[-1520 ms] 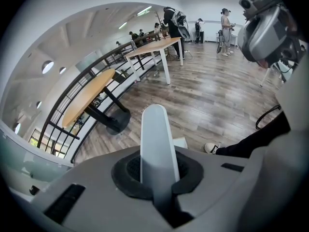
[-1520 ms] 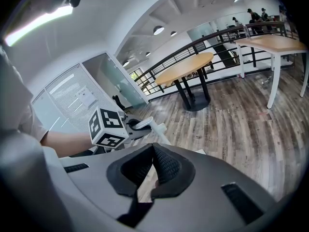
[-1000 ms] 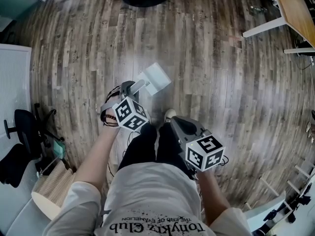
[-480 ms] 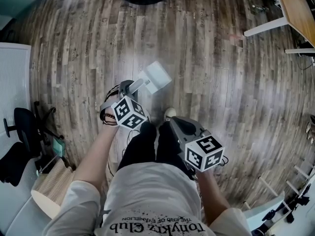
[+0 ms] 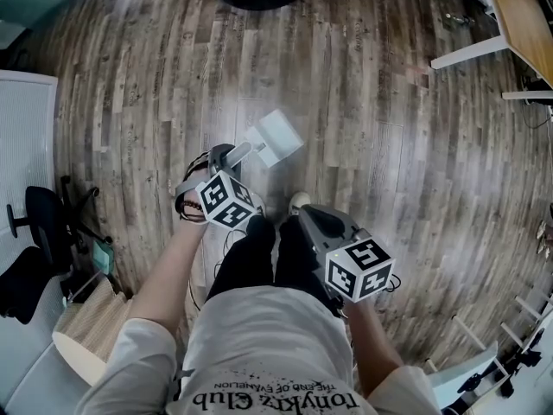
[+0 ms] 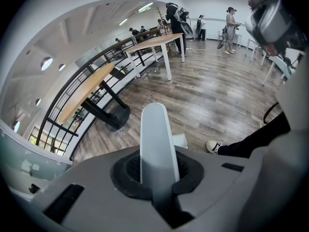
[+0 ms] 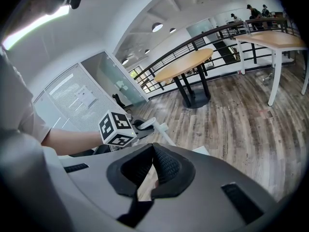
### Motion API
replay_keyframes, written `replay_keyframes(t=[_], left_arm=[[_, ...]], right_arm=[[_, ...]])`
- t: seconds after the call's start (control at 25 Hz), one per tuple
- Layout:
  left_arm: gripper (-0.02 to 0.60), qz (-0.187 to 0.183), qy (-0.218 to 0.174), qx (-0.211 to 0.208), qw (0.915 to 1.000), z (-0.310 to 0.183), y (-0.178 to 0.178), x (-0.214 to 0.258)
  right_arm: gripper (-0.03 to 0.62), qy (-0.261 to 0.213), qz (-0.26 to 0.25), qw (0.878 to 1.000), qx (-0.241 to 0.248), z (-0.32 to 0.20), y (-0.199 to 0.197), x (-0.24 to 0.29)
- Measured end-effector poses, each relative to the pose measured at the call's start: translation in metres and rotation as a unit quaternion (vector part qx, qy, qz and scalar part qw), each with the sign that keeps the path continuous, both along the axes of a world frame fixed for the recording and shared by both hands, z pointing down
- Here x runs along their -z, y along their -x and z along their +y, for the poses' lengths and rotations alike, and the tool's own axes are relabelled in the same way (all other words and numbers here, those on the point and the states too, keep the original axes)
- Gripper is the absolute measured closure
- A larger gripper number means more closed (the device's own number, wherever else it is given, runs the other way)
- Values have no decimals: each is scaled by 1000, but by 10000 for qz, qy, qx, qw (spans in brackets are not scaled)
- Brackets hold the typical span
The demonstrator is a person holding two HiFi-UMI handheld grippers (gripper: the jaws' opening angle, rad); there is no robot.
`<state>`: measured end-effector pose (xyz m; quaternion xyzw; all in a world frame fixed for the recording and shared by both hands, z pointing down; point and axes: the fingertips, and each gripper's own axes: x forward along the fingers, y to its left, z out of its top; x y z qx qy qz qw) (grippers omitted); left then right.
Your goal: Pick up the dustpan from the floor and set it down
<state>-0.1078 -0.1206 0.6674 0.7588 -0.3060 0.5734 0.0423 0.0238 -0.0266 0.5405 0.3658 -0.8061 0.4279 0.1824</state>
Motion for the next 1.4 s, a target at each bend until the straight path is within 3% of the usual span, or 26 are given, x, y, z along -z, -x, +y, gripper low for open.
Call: replay_keyframes(t=[0.48, 0.88, 1.4], left_arm=[[432, -52, 450, -196, 9988, 11, 6, -4], [324, 180, 879, -298, 9955, 24, 3, 4], [301, 338, 610, -262, 9972, 28, 9, 49]], right_arm=[[571, -46, -30, 10000, 26, 0, 5, 3], [571, -141, -53, 9999, -12, 2, 2, 11], [572, -345, -71, 9994, 9, 5, 1, 27]])
